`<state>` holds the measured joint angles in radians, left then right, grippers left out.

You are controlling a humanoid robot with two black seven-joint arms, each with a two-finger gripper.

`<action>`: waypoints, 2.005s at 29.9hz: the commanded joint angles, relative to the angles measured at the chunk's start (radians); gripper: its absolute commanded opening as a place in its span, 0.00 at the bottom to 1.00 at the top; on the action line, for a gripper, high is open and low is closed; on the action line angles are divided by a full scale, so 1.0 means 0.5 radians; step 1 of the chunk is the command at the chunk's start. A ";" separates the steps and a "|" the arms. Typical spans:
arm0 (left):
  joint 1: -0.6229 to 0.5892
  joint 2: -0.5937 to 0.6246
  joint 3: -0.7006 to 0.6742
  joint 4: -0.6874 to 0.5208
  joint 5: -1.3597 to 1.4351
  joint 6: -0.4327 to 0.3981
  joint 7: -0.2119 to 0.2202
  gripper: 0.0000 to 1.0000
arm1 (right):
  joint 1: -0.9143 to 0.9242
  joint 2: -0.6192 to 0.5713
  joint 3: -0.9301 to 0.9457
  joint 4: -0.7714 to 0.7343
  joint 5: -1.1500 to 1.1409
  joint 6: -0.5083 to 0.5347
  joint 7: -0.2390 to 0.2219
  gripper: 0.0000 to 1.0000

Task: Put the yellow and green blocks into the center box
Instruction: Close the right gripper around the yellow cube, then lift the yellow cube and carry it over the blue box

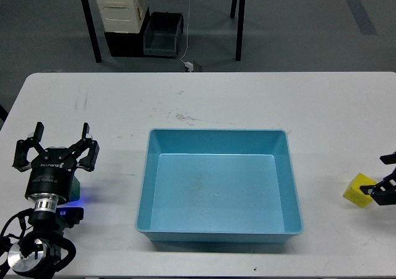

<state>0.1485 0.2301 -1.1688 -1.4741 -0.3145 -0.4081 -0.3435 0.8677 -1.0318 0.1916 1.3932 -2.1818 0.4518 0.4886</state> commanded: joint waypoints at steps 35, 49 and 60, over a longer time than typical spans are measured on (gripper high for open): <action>-0.002 0.000 -0.003 0.052 0.000 0.000 -0.003 1.00 | -0.027 0.247 -0.178 -0.228 0.000 -0.189 0.000 0.77; -0.005 0.000 -0.003 0.061 0.000 0.000 -0.022 1.00 | 0.050 0.229 -0.221 -0.277 0.000 -0.204 0.000 0.16; -0.021 0.006 -0.022 0.061 0.000 0.000 -0.049 1.00 | 0.783 0.244 -0.162 -0.265 0.111 -0.201 0.000 0.12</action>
<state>0.1392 0.2329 -1.1732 -1.4434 -0.3145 -0.4081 -0.3680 1.1570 -0.9173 0.1094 1.2397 -2.1734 0.3486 0.4887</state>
